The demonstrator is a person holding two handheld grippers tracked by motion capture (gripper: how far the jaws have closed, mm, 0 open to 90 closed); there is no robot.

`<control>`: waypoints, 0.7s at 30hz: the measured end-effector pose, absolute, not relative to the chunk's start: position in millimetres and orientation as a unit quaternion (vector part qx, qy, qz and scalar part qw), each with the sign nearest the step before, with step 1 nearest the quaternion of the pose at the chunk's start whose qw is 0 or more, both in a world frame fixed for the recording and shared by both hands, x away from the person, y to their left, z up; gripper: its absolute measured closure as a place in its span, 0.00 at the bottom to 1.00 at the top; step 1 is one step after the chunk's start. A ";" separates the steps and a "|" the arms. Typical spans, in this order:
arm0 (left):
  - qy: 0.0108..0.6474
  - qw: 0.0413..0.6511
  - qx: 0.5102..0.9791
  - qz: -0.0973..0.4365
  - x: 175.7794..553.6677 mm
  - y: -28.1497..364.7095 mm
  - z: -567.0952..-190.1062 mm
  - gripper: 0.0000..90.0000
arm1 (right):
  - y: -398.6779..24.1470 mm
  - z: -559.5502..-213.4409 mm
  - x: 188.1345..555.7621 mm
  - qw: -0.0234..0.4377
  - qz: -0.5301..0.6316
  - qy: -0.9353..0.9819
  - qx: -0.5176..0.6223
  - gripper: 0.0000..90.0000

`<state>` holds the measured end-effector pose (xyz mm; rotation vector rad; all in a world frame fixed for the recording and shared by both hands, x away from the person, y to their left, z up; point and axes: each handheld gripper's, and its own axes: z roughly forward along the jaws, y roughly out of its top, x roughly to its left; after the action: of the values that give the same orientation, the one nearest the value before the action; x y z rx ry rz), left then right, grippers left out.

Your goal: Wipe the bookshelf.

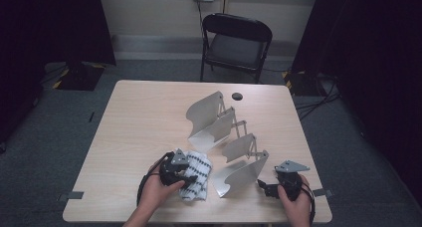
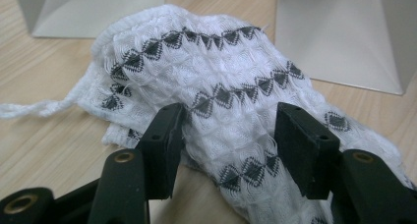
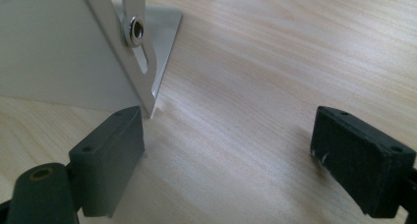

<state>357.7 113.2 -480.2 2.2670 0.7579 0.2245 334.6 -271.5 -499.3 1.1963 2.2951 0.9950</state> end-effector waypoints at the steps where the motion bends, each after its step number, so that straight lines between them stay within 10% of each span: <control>1: 0.290 0.363 0.881 0.083 357.5 108.6 -480.3 0.49 | -271.5 -499.3 334.7 0.183 0.353 0.814 0.424 0.14; 21: 0.280 0.371 0.883 0.064 357.4 84.4 -480.0 0.39 | -271.5 -499.3 334.7 0.183 0.353 0.814 0.424 0.14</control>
<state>357.4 84.4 -480.0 2.2646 0.7193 0.1642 334.7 -271.5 -499.3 1.1961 2.2952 0.9951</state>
